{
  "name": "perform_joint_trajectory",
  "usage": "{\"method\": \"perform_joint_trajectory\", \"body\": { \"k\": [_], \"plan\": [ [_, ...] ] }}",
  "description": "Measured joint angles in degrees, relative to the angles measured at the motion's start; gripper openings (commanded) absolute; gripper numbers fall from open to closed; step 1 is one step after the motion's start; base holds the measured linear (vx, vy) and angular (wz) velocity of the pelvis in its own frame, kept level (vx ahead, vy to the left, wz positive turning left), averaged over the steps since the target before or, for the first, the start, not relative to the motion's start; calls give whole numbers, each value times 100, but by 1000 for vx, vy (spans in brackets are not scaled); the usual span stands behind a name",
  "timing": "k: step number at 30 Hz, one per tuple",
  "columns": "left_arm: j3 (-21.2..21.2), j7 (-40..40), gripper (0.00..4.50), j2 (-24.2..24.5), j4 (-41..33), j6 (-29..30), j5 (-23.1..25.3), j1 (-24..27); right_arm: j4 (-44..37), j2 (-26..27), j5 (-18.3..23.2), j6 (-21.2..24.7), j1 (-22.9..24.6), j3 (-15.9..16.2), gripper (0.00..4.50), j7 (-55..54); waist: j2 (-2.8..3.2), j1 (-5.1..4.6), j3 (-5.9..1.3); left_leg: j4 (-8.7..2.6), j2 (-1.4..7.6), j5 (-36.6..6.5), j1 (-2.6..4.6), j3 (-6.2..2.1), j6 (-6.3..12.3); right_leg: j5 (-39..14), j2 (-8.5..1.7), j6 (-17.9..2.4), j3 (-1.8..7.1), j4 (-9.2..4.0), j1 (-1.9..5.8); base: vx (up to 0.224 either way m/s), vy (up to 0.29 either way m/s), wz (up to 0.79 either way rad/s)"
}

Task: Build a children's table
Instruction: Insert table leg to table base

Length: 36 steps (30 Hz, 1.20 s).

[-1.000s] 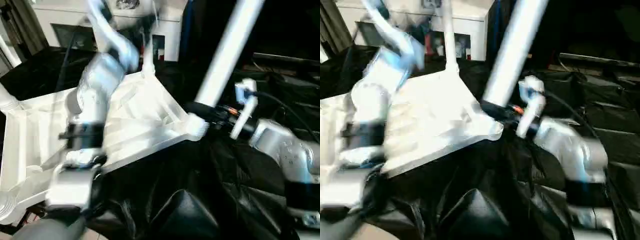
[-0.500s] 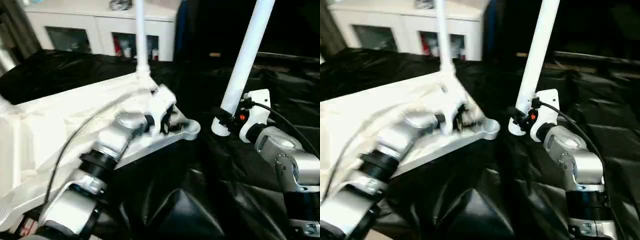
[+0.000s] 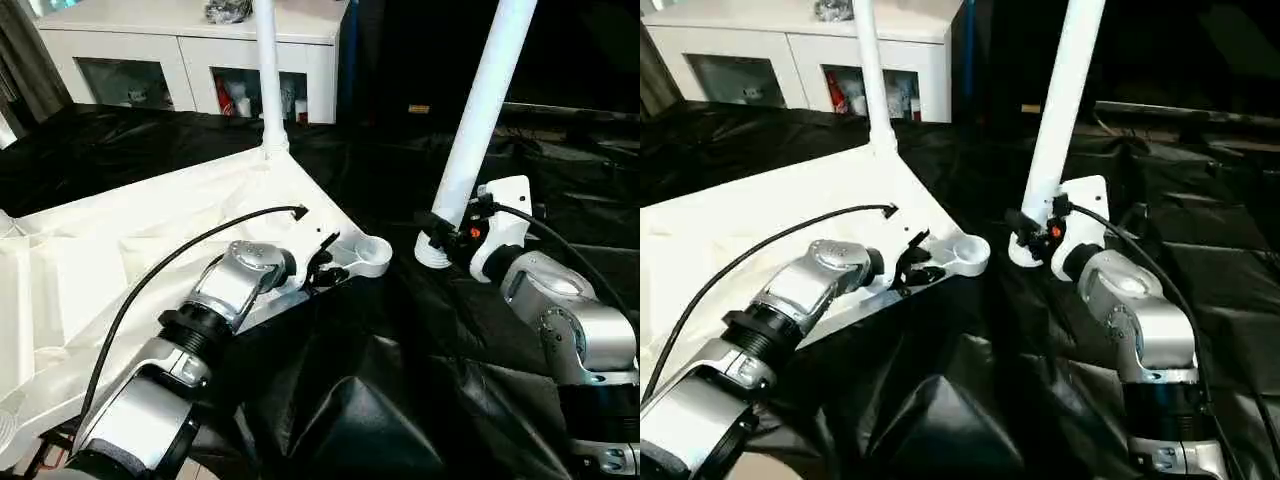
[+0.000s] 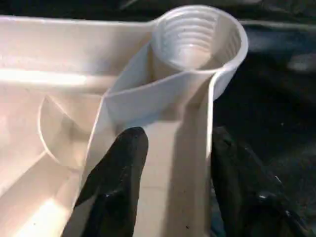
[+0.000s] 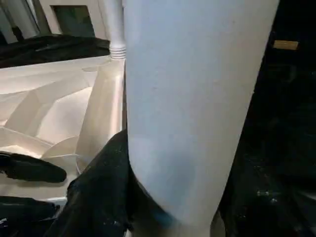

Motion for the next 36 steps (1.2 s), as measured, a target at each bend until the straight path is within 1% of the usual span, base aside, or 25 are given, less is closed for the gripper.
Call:
{"method": "perform_joint_trajectory", "body": {
  "k": [1,5,8,9,10,14,16,20,22,26,28,32,33,35,36],
  "plan": [
    [0,-26,189,-1,0,17,-3,0,0,0,0,0,0,7,190,2,0,1,0,0,0,0,0,0,0,1,0,-1,0,0,0,0,0,0],
    [18,-88,147,25,-42,157,-8,2,0,0,-4,-2,-2,8,190,7,0,-8,0,0,0,0,2,0,0,2,0,-3,0,1,0,0,0,0],
    [44,-155,138,117,-115,259,-4,20,5,-1,-13,-11,-14,8,190,18,-1,-35,0,0,1,0,6,0,0,2,0,-4,-1,2,0,0,0,0],
    [63,-175,113,158,-140,270,-3,24,6,-1,-33,-38,-14,8,190,19,0,-38,0,0,1,0,7,0,0,2,0,-4,-1,2,0,0,0,0],
    [73,-189,105,183,-168,275,-3,34,8,0,-38,-52,-14,8,190,22,-1,-38,0,0,1,0,7,0,0,2,0,-4,-1,2,0,0,0,0],
    [100,-309,92,251,-301,295,-7,136,12,10,-32,-59,-35,8,190,106,-2,-34,1,0,1,0,6,0,0,2,0,-4,-1,-1,1,0,0,0],
    [103,-349,68,291,-368,318,-9,202,12,15,-18,-64,-69,12,190,150,-2,-34,1,0,1,0,6,0,0,2,0,-4,-1,-1,1,0,0,0],
    [96,-566,47,359,-509,311,-6,302,13,7,50,-69,-124,47,190,363,-2,-17,1,0,1,0,6,0,0,2,0,-4,-1,0,1,0,0,0],
    [22,-712,20,440,-609,186,25,395,13,-25,65,-69,-124,171,190,540,-3,-14,1,0,1,0,6,0,0,2,0,-3,0,-1,2,0,0,0],
    [-129,-918,6,527,-813,-29,115,520,33,-67,79,-69,-130,255,190,796,-3,16,1,0,1,0,5,0,0,2,0,-4,1,0,2,0,0,0],
    [-142,-970,0,543,-827,-127,133,548,57,-91,84,-69,-209,306,190,934,-2,25,0,-1,1,0,5,0,0,2,0,-4,1,1,4,0,0,0],
    [-190,-1376,0,695,-966,-580,161,733,59,-259,145,-66,-289,404,190,1321,3,28,-3,-10,1,0,9,0,0,2,0,-3,1,1,4,0,0,0],
    [-207,-1588,0,796,-1019,-797,157,811,59,-315,159,-63,-284,454,190,1456,10,33,-4,-18,0,0,10,0,0,2,-1,-3,1,0,4,0,0,0],
    [-252,-1911,0,933,-1150,-1026,154,945,68,-414,164,-63,-254,522,190,1647,19,56,-9,-24,0,0,11,1,-1,2,-1,-3,1,0,4,0,0,0],
    [-310,-2091,0,999,-1172,-1169,153,981,135,-471,161,-74,-249,568,190,1753,22,83,-11,-29,0,0,12,1,-1,1,-1,-3,1,0,6,0,0,0]
  ]
}}
